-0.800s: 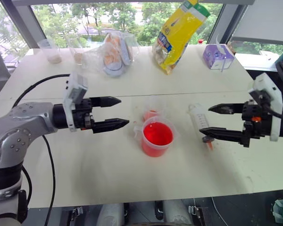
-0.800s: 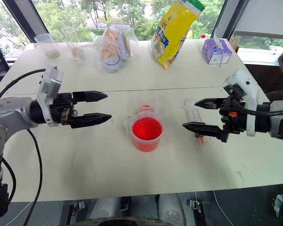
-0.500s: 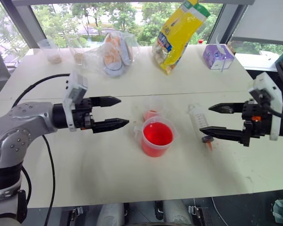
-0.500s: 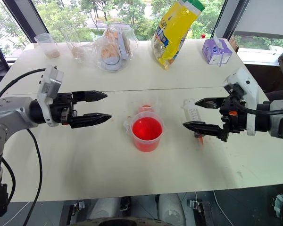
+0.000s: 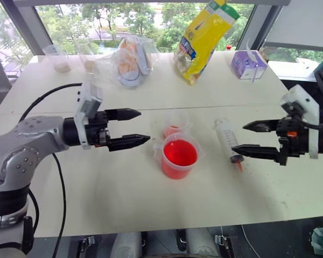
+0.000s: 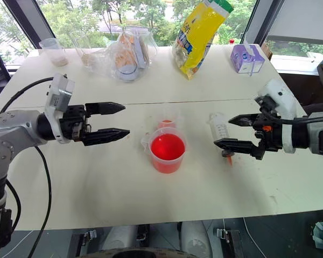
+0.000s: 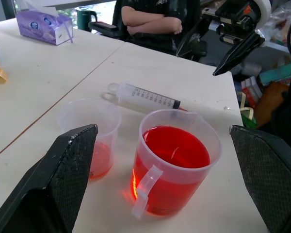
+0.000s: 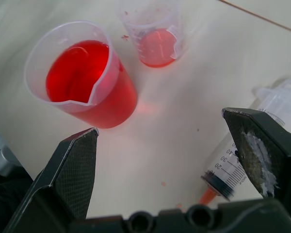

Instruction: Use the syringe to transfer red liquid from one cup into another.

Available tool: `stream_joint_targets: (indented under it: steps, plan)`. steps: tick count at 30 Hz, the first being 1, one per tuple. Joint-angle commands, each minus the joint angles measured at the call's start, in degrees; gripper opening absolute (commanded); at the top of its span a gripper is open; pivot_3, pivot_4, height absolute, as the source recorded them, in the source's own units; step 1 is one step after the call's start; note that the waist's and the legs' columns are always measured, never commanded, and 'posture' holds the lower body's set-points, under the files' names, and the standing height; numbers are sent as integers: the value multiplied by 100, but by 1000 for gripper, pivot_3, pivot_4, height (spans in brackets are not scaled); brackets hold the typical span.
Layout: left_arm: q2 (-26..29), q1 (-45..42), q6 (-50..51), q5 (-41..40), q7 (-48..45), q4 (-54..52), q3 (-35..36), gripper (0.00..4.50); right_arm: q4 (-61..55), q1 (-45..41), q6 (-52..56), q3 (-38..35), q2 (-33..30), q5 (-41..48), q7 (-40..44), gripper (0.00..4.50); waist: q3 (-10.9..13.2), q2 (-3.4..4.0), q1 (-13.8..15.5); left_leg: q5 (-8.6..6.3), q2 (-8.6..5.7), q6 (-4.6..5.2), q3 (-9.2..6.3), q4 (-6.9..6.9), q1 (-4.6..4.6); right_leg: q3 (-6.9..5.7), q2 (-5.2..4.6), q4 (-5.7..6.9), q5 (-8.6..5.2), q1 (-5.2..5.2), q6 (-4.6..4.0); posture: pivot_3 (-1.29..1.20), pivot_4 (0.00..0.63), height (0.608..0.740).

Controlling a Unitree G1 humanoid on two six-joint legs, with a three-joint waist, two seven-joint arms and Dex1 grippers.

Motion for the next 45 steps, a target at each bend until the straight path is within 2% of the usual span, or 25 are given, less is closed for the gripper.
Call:
stream_joint_targets:
  steps: [1,8,12,21,29,32,36,37,42,45]
  plan:
    - [-23,-92,-120,13,-8,-67,-5,4500,300,-471,291,279,57,-4,-265,4463,0,0,-5,0,0,0,0,0,0,0,0,0,0,0,0,0,150,740]
    - [-115,-184,-258,175,-61,0,-172,4500,1921,-2124,1327,1945,771,-1054,-1158,4463,1,-1,-10,2,-1,-2,3,1,-3,4,1,1,1,-7,-5,0,150,740]
    - [-247,-200,-347,257,-23,-16,-255,4500,2975,-2752,1350,2774,1240,-1794,-1353,4463,1,-1,-10,2,-3,-2,5,0,-6,6,1,0,2,-9,-5,0,150,740]
    - [-413,-32,-445,326,148,-172,-267,4500,4512,-3374,672,3973,1865,-2834,-713,4463,1,-1,-13,0,-5,0,6,-1,-11,5,1,0,16,-11,21,0,150,740]
    - [-428,52,-497,342,264,-274,-244,4500,5444,-3657,-21,4507,2414,-3647,-147,4463,0,-3,-36,1,-5,-1,6,-1,-3,5,3,5,17,-9,22,0,150,740]
    - [-435,54,-522,367,282,-281,-262,4500,5599,-3719,-121,4551,2622,-3864,-10,3640,-3,-7,-49,3,-3,-4,6,0,1,4,5,6,17,-5,21,0,150,740]
    - [-451,50,-548,403,278,-281,-280,4500,5653,-3719,-169,4559,2796,-4104,129,1597,-3,-7,-62,4,-1,-6,5,0,4,5,9,9,19,-4,18,0,150,740]
    - [-449,52,-560,414,273,-278,-284,4500,5613,-3695,-143,4547,2808,-4143,165,1404,-3,-7,-65,4,2,-6,5,0,5,5,12,10,19,-4,18,0,150,740]
    - [-433,37,-617,463,227,-230,-301,4500,5155,-3562,223,4242,2670,-4119,266,1398,-3,-7,-53,4,6,-7,5,0,6,5,14,11,19,-4,18,0,150,740]
    - [-395,-6,-625,472,186,-172,-262,4500,4569,-3545,564,3276,2606,-3820,122,1398,0,-3,-22,4,6,-7,4,-1,3,4,13,11,19,-6,18,0,150,740]
